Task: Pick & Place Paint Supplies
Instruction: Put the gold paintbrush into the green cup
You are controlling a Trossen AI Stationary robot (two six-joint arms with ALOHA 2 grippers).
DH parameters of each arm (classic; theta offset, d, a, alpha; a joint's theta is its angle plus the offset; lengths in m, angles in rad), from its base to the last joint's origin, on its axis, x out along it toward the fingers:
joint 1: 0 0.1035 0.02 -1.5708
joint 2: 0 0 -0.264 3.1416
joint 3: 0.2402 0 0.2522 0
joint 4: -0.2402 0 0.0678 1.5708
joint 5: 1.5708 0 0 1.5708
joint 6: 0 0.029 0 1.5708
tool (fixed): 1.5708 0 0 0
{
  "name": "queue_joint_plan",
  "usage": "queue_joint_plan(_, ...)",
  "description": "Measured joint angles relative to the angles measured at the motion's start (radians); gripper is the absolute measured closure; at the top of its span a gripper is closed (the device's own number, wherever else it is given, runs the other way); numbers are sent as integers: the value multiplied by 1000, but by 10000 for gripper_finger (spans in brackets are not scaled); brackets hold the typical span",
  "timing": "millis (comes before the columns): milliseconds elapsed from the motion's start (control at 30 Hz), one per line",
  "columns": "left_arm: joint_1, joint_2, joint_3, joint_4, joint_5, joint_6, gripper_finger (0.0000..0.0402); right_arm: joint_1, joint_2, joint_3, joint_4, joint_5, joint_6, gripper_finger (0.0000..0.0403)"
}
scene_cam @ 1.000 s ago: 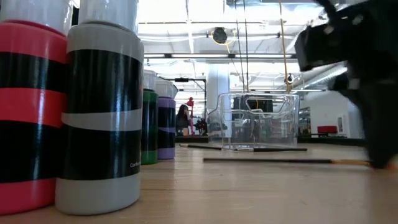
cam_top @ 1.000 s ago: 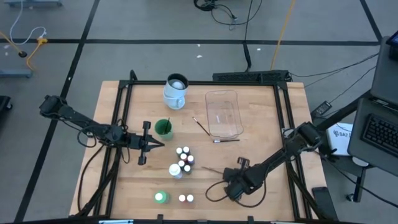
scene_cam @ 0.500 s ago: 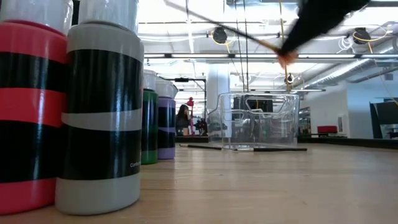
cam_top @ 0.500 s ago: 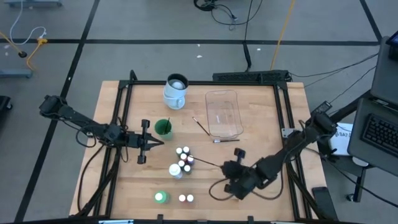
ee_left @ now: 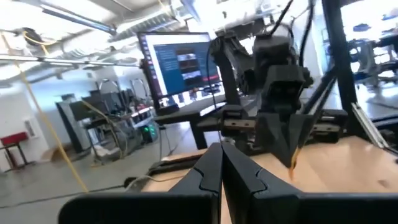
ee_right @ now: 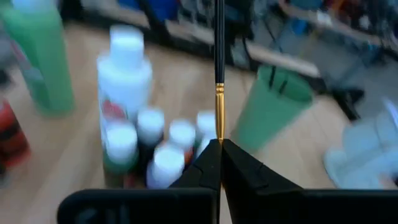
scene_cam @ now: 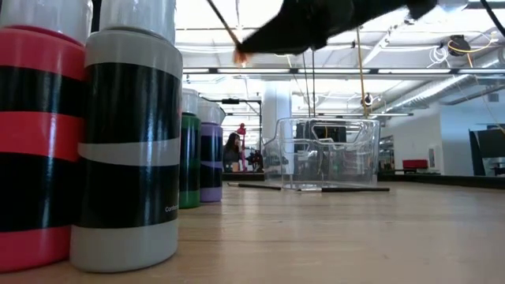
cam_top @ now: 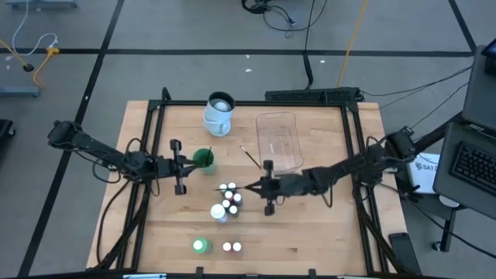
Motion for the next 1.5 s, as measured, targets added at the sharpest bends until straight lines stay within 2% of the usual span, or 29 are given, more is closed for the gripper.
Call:
queue_joint_plan(167, 24, 1, 0, 0, -2, -110, 392, -85, -26, -89, 219, -204, -42, 403)
queue_joint_plan(233, 32, 1, 0, 0, 16, -139, 392, -103, -27, -101, 257, -246, -38, 403)
queue_joint_plan(400, 36, 29, 34, -46, 145, -195, 375, -115, -25, -117, 271, -245, -44, 403)
queue_joint_plan(500, 37, 79, 112, -102, 147, -228, 339, -115, -25, -121, 309, -244, -47, 403)
queue_joint_plan(667, 37, 200, 259, -173, 164, -193, 281, -115, -25, -121, 321, -245, -75, 403)
queue_joint_plan(833, 33, 299, 378, -213, 277, -162, 248, -119, -25, -121, 334, -244, -112, 403)
queue_joint_plan(933, 24, 336, 432, -223, 309, -154, 237, -121, -25, -121, 335, -244, -99, 403)
queue_joint_plan(1167, 24, 398, 507, -260, 312, -147, 229, -122, -25, -121, 337, -243, -90, 403)
queue_joint_plan(1500, 48, 409, 528, -235, 304, -140, 229, -134, -25, -121, 334, -235, -63, 403)
